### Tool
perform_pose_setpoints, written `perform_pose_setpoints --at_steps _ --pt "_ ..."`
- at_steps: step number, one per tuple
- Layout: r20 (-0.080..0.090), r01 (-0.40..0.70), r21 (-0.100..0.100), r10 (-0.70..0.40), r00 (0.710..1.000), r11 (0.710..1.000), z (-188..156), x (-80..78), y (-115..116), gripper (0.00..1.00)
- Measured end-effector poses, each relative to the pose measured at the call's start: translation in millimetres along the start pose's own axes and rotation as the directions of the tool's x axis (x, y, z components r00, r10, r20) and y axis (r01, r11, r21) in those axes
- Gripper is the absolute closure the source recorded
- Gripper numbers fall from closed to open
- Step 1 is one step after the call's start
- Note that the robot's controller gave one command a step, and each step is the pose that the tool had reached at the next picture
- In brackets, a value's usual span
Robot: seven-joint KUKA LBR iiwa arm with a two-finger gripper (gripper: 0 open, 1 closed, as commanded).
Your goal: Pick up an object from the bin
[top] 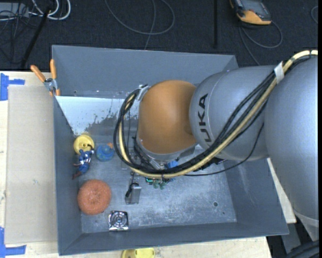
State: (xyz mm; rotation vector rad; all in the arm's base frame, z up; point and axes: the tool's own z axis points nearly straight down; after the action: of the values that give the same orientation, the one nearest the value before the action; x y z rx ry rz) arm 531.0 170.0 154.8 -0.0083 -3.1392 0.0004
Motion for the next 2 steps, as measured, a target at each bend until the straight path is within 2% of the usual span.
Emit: perform_pose_setpoints --at_steps 1,2 --pt "0.008 -0.025 -0.002 0.025 1.0 1.0 49.1 -6.6 31.6 0.0" --pt "-0.001 -0.162 0.0 0.162 0.987 0.987 85.4 3.3 49.2 1.0"
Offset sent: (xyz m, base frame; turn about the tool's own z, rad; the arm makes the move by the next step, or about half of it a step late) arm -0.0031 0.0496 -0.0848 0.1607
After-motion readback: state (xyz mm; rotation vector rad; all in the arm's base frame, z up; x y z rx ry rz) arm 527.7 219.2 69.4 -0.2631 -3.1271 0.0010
